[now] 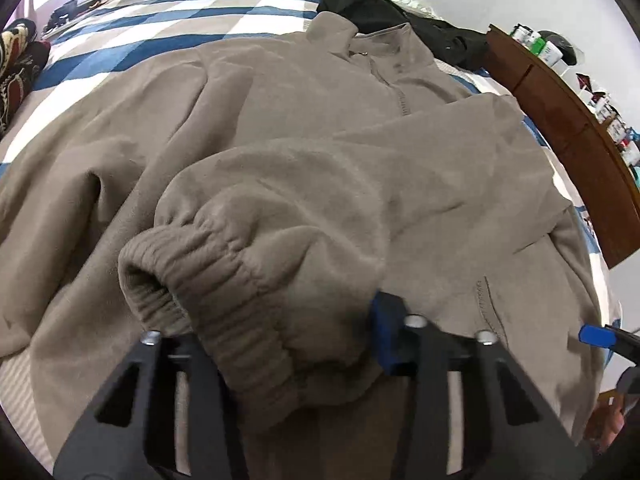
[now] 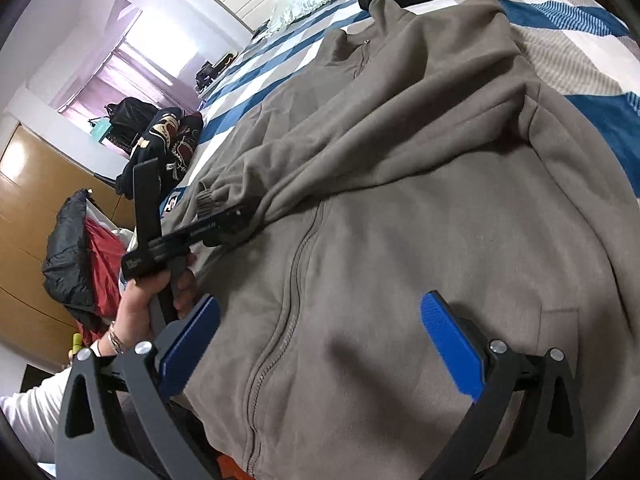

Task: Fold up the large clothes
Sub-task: 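Grasp the other sleeve cuff with the left gripper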

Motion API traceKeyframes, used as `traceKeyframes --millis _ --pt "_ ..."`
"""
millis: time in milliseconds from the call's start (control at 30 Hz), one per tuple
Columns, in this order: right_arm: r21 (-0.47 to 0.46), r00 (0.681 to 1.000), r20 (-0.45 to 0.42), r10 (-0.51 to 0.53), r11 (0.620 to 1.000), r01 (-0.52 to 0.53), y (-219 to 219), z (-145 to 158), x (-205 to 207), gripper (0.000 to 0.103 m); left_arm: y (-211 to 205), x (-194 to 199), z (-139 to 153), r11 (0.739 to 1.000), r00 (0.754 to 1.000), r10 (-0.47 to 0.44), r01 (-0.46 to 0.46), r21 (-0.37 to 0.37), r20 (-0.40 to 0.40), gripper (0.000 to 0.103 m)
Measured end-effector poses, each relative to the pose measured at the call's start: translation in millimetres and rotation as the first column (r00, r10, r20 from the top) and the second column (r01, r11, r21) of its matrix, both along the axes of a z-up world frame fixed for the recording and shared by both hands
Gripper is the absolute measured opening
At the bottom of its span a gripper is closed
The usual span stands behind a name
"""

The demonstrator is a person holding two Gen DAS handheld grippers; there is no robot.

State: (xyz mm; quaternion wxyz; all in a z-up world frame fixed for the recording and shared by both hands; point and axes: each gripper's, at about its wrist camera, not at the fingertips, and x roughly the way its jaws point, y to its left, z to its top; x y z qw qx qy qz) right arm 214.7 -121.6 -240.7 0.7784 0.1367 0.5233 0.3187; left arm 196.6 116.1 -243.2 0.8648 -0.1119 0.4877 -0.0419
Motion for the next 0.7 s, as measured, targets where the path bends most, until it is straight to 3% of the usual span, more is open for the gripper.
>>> traceKeyframes --millis 133,333,633,700 --pt "-0.011 1.000 0.019 0.000 1.000 0.000 2 0 -11 0.098 13 -3 15 1.000 1.000 0.004 -0.003 -0.023 0.022 0.023" --pt "-0.010 0.999 0.032 -0.007 1.000 0.007 6 0 -20 0.098 29 -5 23 0.999 0.999 -0.017 0.018 -0.038 0.032 0.023" --pt "-0.050 0.997 -0.070 -0.035 0.998 0.032 3 -38 -25 0.098 25 10 -16 0.999 0.998 -0.023 0.021 -0.025 -0.050 0.024" --pt "-0.055 0.998 -0.054 -0.033 0.998 0.030 3 -46 -28 0.098 24 12 -19 0.999 0.998 -0.021 0.019 -0.025 -0.063 0.024"
